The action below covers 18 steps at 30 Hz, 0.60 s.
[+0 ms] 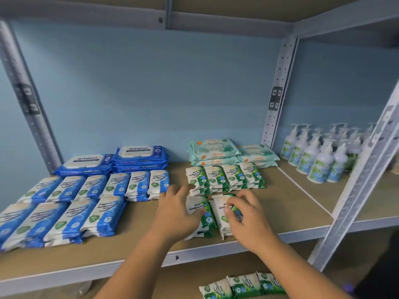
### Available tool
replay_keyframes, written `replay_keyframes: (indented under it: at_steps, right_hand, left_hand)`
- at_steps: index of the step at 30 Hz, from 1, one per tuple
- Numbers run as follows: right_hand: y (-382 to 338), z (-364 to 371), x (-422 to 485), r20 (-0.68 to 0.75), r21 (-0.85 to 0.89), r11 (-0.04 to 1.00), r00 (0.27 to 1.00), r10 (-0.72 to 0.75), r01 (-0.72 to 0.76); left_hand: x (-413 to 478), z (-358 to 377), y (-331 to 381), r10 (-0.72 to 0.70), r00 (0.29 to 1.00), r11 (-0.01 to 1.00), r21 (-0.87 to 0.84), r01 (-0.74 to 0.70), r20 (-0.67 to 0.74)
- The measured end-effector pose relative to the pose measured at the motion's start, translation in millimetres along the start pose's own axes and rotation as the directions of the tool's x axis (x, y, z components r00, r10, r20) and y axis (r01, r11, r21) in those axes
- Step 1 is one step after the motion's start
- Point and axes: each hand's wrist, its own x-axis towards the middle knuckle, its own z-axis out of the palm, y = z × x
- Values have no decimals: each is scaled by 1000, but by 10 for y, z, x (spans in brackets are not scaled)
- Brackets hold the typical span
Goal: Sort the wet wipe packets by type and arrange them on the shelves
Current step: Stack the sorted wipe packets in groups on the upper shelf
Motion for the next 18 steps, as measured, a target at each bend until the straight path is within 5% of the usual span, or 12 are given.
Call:
replay_keyframes:
  at_steps: [6, 18]
  right_hand:
    - [-116, -201, -187, 352, -248, 954, 933, -72, 167]
    - [15, -154, -234, 284, -75, 997, 959, 21, 0]
  left_hand:
    - [-185, -1, 34, 65, 958, 986, 130, -105, 278]
    - [-112, 240, 142, 153, 971, 979, 109, -175, 181]
